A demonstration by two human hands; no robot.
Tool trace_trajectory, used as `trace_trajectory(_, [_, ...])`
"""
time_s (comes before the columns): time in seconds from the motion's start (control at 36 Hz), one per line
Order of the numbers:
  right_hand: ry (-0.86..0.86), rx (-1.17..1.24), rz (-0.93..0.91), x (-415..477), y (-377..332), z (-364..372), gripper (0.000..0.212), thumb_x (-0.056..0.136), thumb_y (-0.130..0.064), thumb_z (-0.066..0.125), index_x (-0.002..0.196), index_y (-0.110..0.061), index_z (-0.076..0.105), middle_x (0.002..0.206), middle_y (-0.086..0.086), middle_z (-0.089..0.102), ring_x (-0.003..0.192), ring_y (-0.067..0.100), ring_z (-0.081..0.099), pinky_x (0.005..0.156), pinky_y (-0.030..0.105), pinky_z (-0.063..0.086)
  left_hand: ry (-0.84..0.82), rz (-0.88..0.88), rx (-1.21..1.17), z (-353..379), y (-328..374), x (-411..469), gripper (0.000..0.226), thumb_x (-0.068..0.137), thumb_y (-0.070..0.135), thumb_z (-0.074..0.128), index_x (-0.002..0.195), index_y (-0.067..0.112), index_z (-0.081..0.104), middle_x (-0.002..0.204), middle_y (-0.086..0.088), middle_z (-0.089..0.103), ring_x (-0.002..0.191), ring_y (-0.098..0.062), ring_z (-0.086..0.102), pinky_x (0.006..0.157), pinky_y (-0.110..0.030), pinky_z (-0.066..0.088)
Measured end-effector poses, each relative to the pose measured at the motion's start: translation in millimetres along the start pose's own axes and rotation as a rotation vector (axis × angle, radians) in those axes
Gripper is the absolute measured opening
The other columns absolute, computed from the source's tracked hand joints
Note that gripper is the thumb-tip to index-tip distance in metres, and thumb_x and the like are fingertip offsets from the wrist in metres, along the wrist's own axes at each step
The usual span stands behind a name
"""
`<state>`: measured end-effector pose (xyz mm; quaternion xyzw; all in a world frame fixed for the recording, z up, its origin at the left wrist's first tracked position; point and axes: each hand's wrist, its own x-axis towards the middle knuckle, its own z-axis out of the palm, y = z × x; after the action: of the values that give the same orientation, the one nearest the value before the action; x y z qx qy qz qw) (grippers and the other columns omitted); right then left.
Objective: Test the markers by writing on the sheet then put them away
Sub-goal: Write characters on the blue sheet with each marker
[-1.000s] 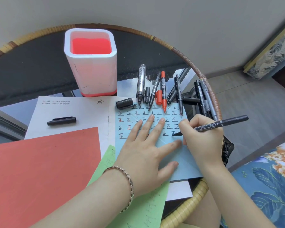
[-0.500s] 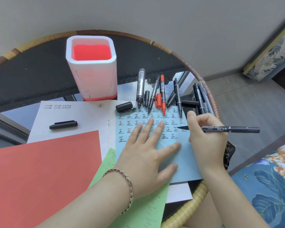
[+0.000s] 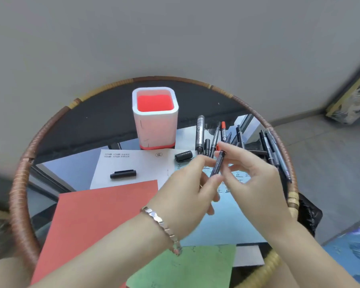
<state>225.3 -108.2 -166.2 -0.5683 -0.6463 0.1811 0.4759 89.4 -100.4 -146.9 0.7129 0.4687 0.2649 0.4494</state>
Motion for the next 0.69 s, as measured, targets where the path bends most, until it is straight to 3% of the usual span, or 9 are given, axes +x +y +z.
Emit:
trace_trajectory(0.08, [-0.055,0.003,-0.064,-0.1,-9.2,9.8,0.039,0.08,-0.006,0.059,0.11,-0.031,0.062,0.091,-0.021,0.066,0.086,0.0,0.063,0.075,0.005,0.046,0.099,-0.006,0.12,-18.7,-10.8,-6.5,0.01,0.094,0.026,0.041,0.098,0.032,0.047,0.066,0.009,0.058,0.054,-0.006,0.053,0.056,-0.022,0.044])
trace_trajectory(0.19, [-0.118,0.038,0.011,0.8,-9.3,12.8,0.044,0.082,0.002,0.061,0.1,-0.039,0.061,0.091,-0.02,0.068,0.086,-0.003,0.063,0.073,0.005,0.045,0.305,-0.05,0.412,-53.2,-35.7,-13.7,0.018,0.094,0.019,0.041,0.107,0.022,0.054,0.087,0.005,0.06,0.084,-0.018,0.057,0.078,-0.034,0.044])
trace_trajectory(0.28, [-0.155,0.007,0.079,5.5,-3.6,11.8,0.041,0.082,0.001,0.06,0.088,-0.04,0.062,0.086,-0.02,0.068,0.083,-0.002,0.061,0.069,0.006,0.045,0.47,0.002,0.627,-80.1,-64.9,-10.7,0.015,0.09,0.008,0.049,0.099,0.01,0.06,0.09,-0.007,0.06,0.082,-0.031,0.057,0.073,-0.044,0.046])
trace_trajectory(0.33, [-0.151,-0.053,0.101,14.7,0.5,10.7,0.034,0.083,-0.001,0.06,0.085,-0.035,0.065,0.083,-0.02,0.067,0.08,-0.001,0.059,0.066,0.008,0.045,0.493,-0.004,0.715,-95.7,-83.5,-5.4,0.011,0.084,0.001,0.056,0.091,0.005,0.063,0.083,-0.013,0.061,0.074,-0.036,0.058,0.069,-0.044,0.047])
trace_trajectory(0.42, [-0.139,-0.188,0.131,37.7,5.7,10.9,0.022,0.085,-0.006,0.057,0.093,-0.023,0.069,0.078,-0.012,0.067,0.067,0.004,0.057,0.061,0.008,0.044,0.474,-0.058,0.729,-109.4,-102.7,-0.7,0.012,0.082,0.0,0.058,0.09,0.004,0.066,0.086,-0.014,0.062,0.078,-0.035,0.058,0.073,-0.043,0.046])
trace_trajectory(0.5, [-0.179,-0.328,0.177,65.8,7.0,16.8,0.023,0.087,-0.011,0.052,0.104,-0.018,0.065,0.081,-0.008,0.064,0.06,0.009,0.055,0.062,0.031,0.053,0.451,-0.074,0.767,-110.8,-110.5,0.9,0.014,0.08,0.001,0.059,0.09,0.006,0.068,0.089,-0.015,0.062,0.082,-0.036,0.057,0.074,-0.04,0.043])
trace_trajectory(0.56, [-0.208,-0.429,0.193,83.4,8.0,25.2,0.024,0.088,-0.016,0.05,0.109,-0.019,0.061,0.093,-0.003,0.066,0.067,0.016,0.059,0.065,0.035,0.053,0.43,-0.089,0.786,-109.3,-110.8,0.5,0.015,0.081,0.004,0.06,0.093,0.008,0.069,0.093,-0.014,0.062,0.086,-0.036,0.055,0.076,-0.039,0.039])
trace_trajectory(0.64, [-0.256,-0.614,0.233,104.3,12.2,41.2,0.029,0.088,-0.023,0.05,0.116,-0.018,0.054,0.103,0.005,0.066,0.089,0.027,0.059,0.066,0.03,0.044,0.464,-0.055,0.779,-107.7,-110.5,-2.4,0.017,0.081,0.01,0.058,0.093,0.008,0.07,0.088,-0.015,0.062,0.078,-0.036,0.057,0.072,-0.04,0.042])
trace_trajectory(0.69, [-0.293,-0.686,0.288,113.3,14.4,51.3,0.031,0.087,-0.025,0.051,0.115,-0.013,0.049,0.094,0.008,0.06,0.083,0.028,0.054,0.057,0.028,0.037,0.5,-0.012,0.748,-104.9,-105.1,-6.7,0.023,0.076,0.015,0.053,0.089,0.008,0.07,0.081,-0.013,0.062,0.07,-0.034,0.058,0.065,-0.039,0.046])
